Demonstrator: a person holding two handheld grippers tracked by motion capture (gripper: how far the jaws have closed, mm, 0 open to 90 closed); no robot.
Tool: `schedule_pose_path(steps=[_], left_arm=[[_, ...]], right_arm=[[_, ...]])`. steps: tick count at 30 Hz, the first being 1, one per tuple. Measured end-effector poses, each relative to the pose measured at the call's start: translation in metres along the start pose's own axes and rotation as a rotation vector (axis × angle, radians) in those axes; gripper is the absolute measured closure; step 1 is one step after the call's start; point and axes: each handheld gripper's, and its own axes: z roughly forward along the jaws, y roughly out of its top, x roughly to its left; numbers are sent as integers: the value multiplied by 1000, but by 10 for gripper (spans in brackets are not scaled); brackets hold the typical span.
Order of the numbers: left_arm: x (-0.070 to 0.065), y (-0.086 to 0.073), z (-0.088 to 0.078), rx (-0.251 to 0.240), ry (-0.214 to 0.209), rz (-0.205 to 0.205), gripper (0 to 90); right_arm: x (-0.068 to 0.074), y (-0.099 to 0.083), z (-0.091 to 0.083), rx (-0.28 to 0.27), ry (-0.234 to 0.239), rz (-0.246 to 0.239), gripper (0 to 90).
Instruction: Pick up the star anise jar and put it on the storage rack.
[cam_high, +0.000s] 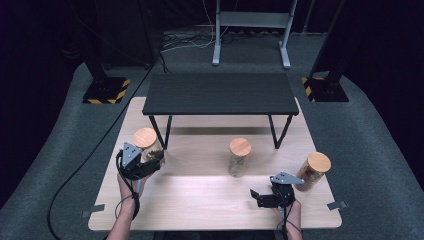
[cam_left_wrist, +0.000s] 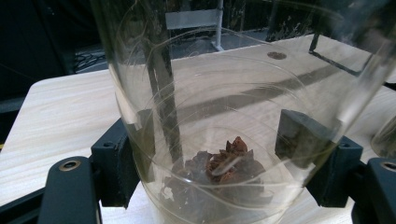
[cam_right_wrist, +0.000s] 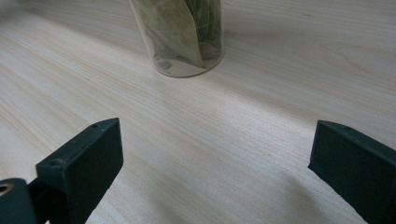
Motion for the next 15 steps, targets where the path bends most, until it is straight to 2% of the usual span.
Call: schedule_pose_path(steps=[15], left_arm=[[-4, 19, -2, -10, -44, 19, 242]], right_arm=[[0, 0, 0, 3, 2, 2, 18]])
